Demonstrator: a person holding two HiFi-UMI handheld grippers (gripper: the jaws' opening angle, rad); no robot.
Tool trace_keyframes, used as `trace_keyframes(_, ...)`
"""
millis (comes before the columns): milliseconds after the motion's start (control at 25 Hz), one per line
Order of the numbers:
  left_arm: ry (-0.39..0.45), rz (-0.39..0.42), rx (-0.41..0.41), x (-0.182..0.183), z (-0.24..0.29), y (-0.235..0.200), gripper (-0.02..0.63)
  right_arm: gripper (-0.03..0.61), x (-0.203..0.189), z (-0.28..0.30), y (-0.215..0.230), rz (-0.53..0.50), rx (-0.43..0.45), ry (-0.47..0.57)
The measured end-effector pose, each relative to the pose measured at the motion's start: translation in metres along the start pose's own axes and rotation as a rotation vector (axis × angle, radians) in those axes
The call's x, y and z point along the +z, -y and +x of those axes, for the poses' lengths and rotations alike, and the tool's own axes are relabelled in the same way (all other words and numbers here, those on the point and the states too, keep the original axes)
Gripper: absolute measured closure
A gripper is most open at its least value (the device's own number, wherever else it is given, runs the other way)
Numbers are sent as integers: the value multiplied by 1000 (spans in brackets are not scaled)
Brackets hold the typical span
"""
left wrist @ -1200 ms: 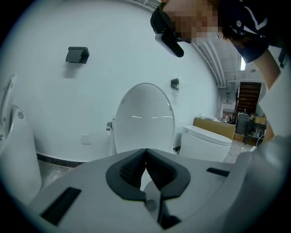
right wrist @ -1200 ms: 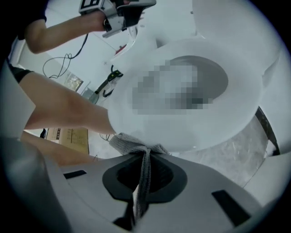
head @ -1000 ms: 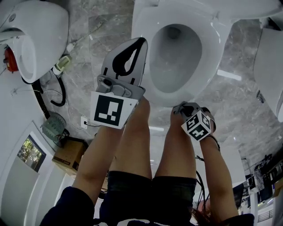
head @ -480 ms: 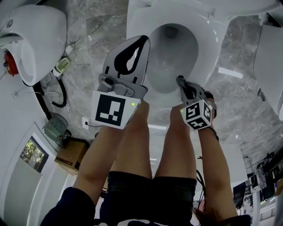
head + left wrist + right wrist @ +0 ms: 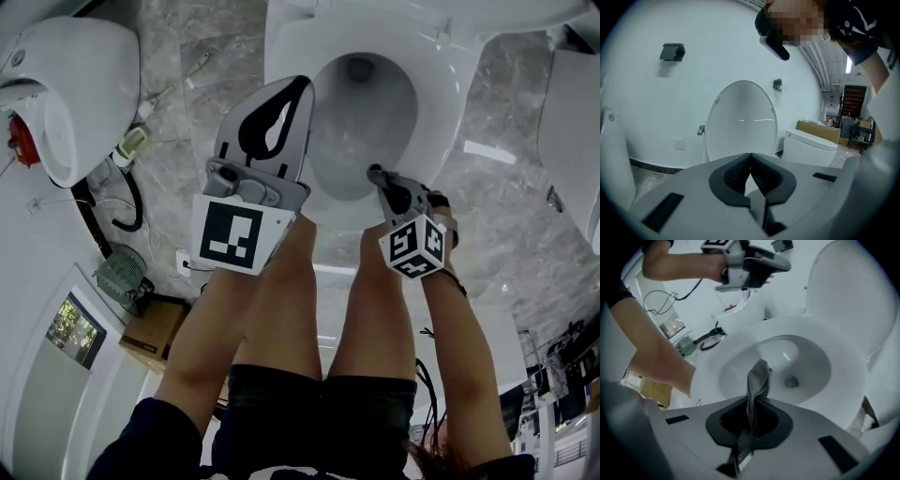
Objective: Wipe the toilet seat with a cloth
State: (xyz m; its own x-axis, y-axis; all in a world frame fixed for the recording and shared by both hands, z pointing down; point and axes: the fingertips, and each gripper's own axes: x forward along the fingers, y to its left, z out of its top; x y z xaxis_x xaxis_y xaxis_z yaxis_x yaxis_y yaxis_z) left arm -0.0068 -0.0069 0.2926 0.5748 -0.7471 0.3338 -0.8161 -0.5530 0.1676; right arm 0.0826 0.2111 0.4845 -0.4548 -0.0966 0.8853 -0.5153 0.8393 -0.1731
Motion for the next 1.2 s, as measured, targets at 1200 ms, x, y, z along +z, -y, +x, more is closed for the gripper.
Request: trace_keyframes(1200,-15,29,-14,2,19,16,594,552,-39,-30,-80,-304,318,154)
